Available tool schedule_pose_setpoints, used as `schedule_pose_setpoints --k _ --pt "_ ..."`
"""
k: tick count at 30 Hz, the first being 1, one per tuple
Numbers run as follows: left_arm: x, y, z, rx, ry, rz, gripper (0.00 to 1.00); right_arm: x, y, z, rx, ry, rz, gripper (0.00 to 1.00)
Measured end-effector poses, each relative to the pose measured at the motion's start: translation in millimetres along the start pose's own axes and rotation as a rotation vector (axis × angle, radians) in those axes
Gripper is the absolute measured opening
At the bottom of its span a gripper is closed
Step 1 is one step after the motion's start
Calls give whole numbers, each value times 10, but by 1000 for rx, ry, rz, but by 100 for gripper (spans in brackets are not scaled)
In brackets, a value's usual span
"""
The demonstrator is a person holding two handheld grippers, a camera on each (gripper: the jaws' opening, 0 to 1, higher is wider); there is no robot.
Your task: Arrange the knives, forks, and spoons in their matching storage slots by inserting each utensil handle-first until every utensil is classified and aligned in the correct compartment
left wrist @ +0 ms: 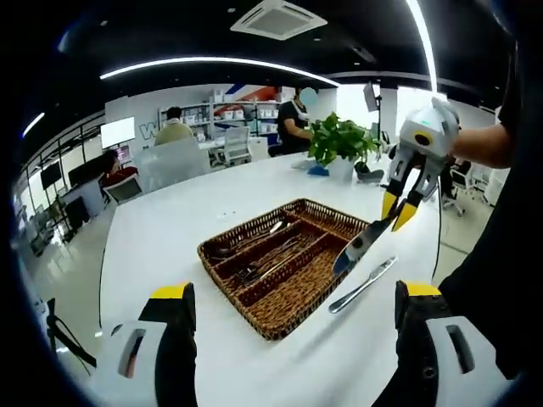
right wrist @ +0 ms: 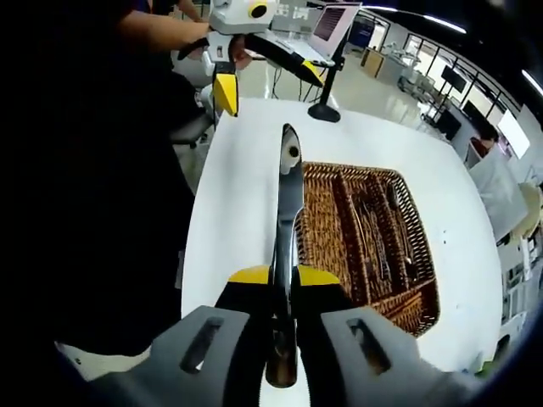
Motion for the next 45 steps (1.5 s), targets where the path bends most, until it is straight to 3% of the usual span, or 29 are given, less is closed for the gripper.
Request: schedule_pose_setpoints --k 13,29,45 --pt "-16 -62 -104 -41 50 -1 100 -63 -15 47 0 -14 -5 6" --pt "44 -130 -130 -47 25 -1 100 -101 62 187 8 -45 -17 6" --pt "-48 -194 -56 -46 51 -3 100 -117 152 412 18 -58 -25 6"
Point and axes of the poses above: the point that each gripper's makers call its tool centre point, and the gripper's own axes: y roughly forward along the fingers, z roughly to its right, x roughly out of its underside, the point moved 8 cm from there along -y, roughly backward along the fingers, and after that the axes turned 2 degrees about -x, right-handed, at the moved point
